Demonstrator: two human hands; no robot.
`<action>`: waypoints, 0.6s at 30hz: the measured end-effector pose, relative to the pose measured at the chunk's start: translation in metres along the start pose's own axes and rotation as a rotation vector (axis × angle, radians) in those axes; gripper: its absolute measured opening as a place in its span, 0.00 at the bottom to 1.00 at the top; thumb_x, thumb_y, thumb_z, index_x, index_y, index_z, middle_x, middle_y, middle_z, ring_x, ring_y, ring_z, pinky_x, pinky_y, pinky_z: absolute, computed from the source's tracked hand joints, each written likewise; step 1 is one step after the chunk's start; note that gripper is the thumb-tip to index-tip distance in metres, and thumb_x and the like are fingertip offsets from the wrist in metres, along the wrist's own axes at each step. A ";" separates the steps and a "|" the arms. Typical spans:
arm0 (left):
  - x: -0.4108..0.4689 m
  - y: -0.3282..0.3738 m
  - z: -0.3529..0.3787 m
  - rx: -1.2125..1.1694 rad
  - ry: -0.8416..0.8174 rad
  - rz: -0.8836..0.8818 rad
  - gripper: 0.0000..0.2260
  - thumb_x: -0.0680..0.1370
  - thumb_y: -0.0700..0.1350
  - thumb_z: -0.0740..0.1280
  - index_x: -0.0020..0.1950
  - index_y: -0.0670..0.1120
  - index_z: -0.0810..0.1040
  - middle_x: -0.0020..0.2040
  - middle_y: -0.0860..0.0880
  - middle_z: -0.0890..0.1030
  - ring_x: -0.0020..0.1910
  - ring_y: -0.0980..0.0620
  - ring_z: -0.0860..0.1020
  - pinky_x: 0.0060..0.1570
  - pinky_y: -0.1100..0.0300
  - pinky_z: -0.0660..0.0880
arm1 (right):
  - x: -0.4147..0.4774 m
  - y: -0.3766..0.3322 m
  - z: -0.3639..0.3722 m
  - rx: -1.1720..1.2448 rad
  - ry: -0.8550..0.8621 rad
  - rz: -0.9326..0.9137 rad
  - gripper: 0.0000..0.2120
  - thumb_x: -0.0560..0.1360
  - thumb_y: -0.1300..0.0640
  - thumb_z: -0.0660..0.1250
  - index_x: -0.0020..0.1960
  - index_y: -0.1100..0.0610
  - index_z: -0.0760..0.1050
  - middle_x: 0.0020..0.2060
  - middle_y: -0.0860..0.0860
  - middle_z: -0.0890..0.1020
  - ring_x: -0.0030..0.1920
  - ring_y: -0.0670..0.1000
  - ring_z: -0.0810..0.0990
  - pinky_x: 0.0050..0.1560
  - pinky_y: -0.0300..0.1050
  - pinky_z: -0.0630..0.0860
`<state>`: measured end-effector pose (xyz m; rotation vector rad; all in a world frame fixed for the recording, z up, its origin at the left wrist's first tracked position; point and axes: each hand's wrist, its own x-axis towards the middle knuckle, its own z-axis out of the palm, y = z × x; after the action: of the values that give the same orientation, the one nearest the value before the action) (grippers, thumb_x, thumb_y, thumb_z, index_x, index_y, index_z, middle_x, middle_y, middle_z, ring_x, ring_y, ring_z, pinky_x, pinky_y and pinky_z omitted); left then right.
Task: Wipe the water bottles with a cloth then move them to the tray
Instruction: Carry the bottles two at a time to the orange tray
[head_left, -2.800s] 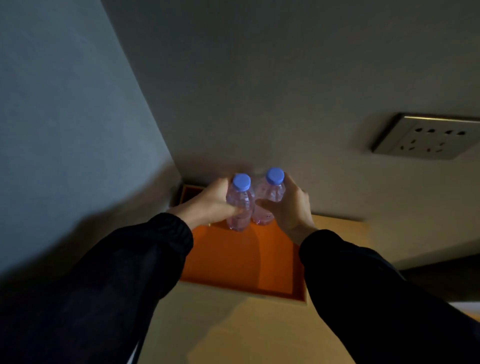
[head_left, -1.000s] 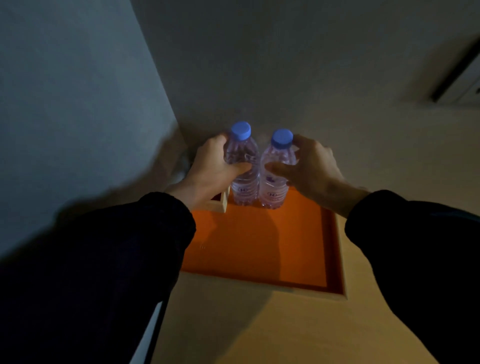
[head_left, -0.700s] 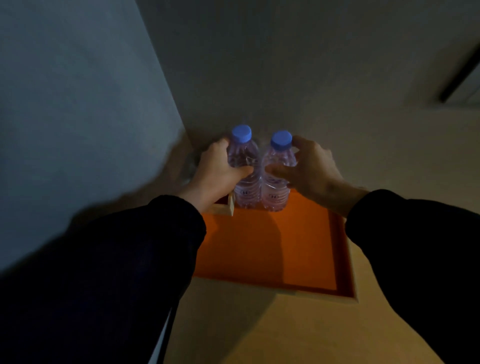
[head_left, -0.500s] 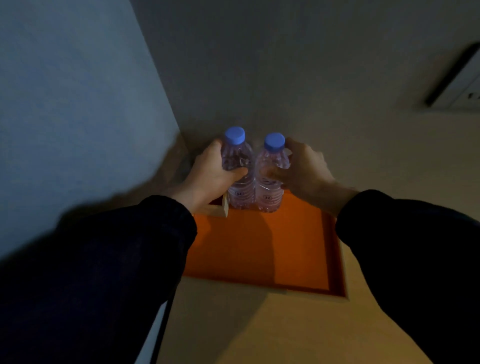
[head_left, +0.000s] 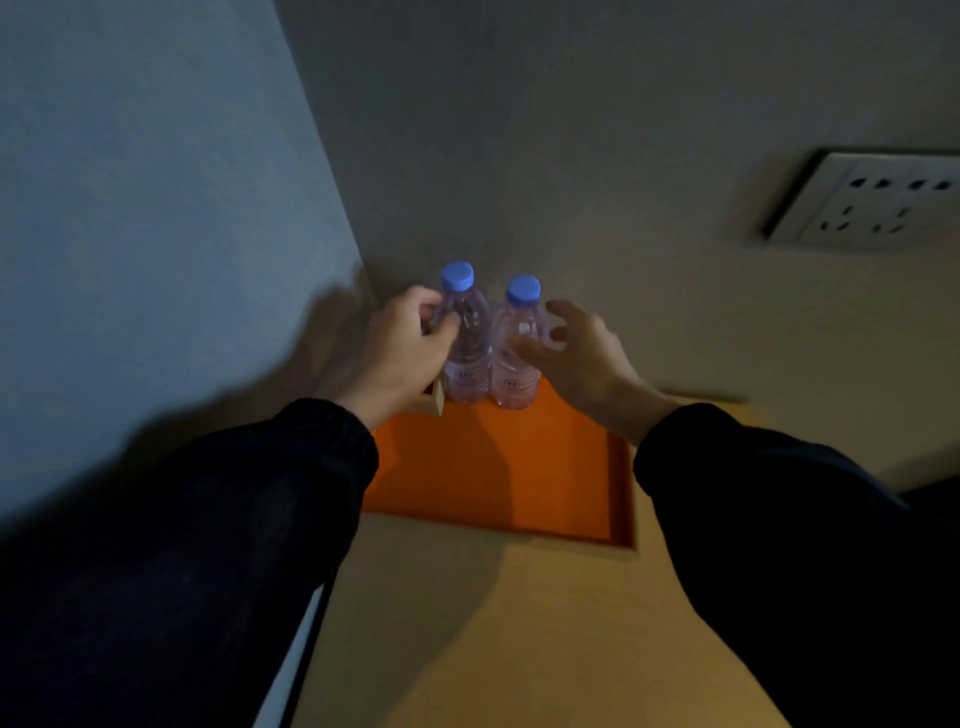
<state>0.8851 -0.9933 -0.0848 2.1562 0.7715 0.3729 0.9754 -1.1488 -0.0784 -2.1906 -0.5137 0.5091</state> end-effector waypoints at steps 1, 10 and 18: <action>-0.007 0.008 -0.004 -0.053 0.023 -0.005 0.10 0.77 0.47 0.65 0.57 0.45 0.77 0.50 0.49 0.81 0.50 0.51 0.79 0.51 0.57 0.76 | -0.009 -0.003 -0.002 -0.001 0.001 0.003 0.29 0.72 0.45 0.67 0.69 0.54 0.65 0.61 0.56 0.77 0.58 0.56 0.77 0.52 0.48 0.76; -0.113 0.070 -0.057 -0.389 0.120 -0.092 0.05 0.76 0.48 0.65 0.50 0.50 0.78 0.49 0.51 0.83 0.50 0.55 0.81 0.54 0.55 0.78 | -0.122 -0.023 -0.032 0.143 0.001 0.008 0.24 0.73 0.46 0.64 0.66 0.55 0.71 0.58 0.54 0.81 0.57 0.52 0.79 0.57 0.48 0.76; -0.271 0.130 -0.087 -0.611 0.306 -0.185 0.07 0.76 0.44 0.67 0.53 0.50 0.78 0.52 0.44 0.83 0.51 0.52 0.82 0.57 0.49 0.78 | -0.263 -0.033 -0.073 0.380 -0.015 -0.064 0.19 0.77 0.54 0.63 0.66 0.58 0.70 0.49 0.47 0.78 0.51 0.45 0.78 0.52 0.37 0.73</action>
<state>0.6857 -1.1789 0.0681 1.4623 0.8788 0.7453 0.7867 -1.3107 0.0392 -1.8041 -0.4516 0.5406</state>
